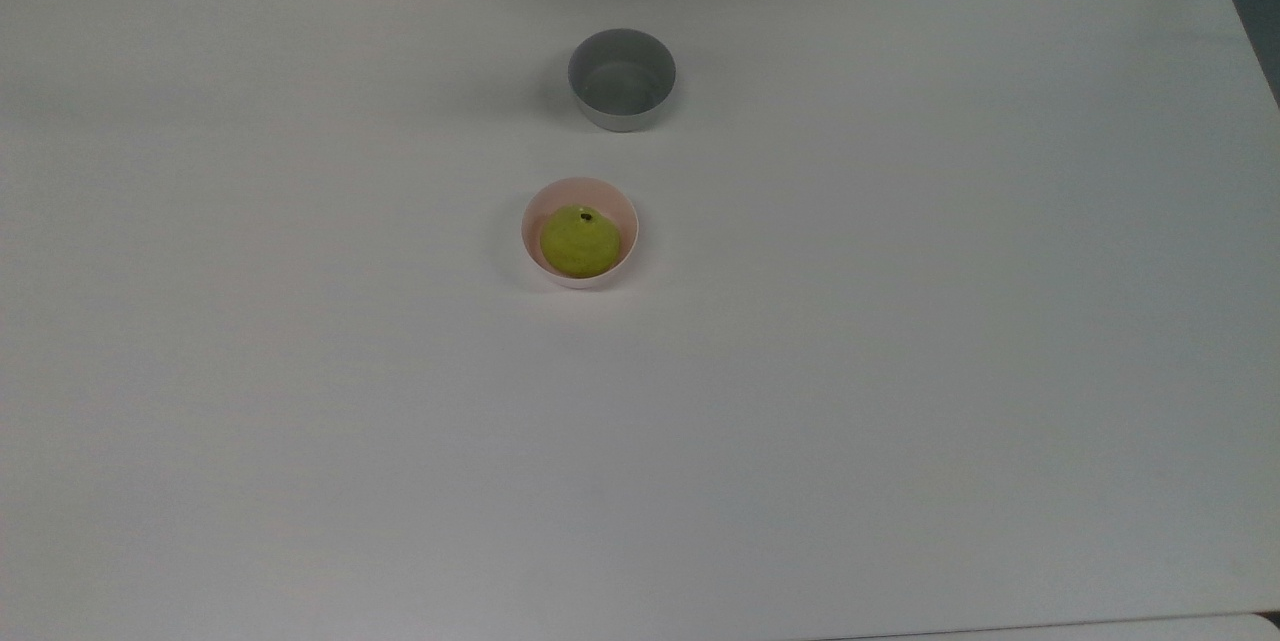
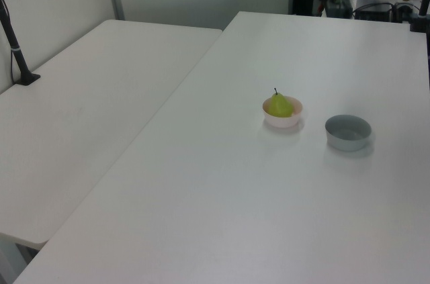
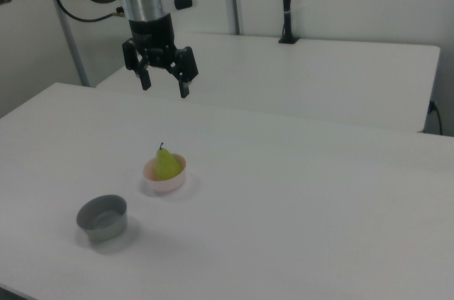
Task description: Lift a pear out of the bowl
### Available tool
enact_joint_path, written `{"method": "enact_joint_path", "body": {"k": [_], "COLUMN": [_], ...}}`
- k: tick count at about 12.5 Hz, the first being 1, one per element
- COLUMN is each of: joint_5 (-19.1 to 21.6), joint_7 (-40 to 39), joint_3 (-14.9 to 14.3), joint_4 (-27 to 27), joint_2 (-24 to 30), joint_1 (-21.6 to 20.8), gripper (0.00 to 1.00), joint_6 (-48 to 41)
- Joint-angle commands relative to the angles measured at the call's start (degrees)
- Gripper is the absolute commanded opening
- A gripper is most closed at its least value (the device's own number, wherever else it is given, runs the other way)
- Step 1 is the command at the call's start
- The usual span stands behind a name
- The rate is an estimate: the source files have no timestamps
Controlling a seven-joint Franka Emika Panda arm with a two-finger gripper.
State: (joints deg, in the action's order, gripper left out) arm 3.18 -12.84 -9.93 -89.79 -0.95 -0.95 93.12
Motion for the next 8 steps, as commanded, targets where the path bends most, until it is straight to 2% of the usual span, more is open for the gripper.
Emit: {"method": "enact_joint_path", "body": {"k": [1,8], "joint_5": [-0.9,-0.9], "joint_7": [-0.3,-0.7], "joint_3": [0.1,0.1], "joint_4": [-1.7,-1.6], "joint_2": [0.8,0.9], "joint_1": [-0.5,-0.5], "gripper": [1.00,1.00], "joint_6": [1.9,1.8]}}
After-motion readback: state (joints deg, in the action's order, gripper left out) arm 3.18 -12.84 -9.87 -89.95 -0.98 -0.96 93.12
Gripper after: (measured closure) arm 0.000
